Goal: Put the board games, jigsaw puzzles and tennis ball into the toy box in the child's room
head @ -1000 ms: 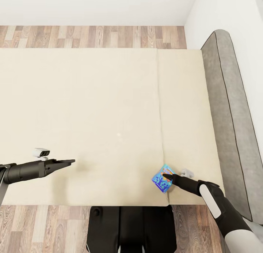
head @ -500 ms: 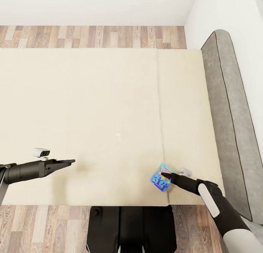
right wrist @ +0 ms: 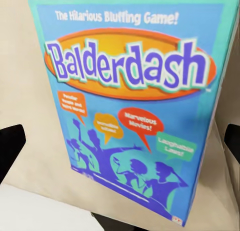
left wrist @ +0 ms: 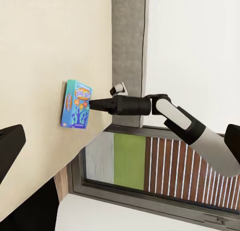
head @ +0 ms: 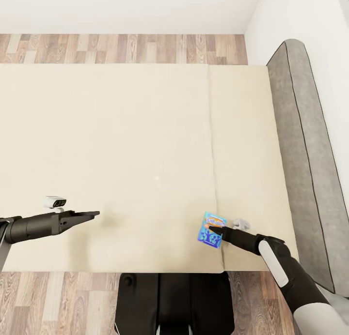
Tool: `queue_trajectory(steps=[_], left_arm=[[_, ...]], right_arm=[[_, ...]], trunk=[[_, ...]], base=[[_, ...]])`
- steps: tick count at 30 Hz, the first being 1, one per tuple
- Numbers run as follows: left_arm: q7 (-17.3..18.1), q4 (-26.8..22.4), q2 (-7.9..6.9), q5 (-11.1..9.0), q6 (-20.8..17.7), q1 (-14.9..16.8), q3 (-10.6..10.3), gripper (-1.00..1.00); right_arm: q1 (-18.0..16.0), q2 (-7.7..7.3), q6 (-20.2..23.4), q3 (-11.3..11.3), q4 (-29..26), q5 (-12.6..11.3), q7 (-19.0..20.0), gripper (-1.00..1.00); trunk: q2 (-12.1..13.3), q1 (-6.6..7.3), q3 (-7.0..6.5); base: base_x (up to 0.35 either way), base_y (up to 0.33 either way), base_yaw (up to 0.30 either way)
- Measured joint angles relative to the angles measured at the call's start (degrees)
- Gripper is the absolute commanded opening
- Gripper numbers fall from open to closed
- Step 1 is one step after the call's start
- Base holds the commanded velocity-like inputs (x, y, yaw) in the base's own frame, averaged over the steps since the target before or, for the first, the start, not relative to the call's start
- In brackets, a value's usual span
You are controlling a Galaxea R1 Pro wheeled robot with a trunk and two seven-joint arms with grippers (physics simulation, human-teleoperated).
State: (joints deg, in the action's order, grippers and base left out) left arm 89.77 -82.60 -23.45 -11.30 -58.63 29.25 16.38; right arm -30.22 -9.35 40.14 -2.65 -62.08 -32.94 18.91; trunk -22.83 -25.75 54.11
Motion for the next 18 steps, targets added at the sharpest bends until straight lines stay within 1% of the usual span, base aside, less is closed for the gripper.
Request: queue_trajectory(steps=[6, 18], left_arm=[[0.0, 0.0, 0.0, 0.01, 0.0, 0.0, -0.1, 1.0], [0.0, 0.0, 0.0, -0.01, 0.0, 0.0, -0.11, 1.0]], right_arm=[[0.0, 0.2, -0.06, -0.07, 0.0, 0.04, -0.24, 1.0], [-0.5, 1.49, -0.31, -0.5, 0.06, 0.13, -0.65, 1.0]], trunk=[[0.0, 0.0, 0.0], [0.0, 0.0, 0.0]], base=[[0.0, 0.0, 0.0], [0.0, 0.0, 0.0]])
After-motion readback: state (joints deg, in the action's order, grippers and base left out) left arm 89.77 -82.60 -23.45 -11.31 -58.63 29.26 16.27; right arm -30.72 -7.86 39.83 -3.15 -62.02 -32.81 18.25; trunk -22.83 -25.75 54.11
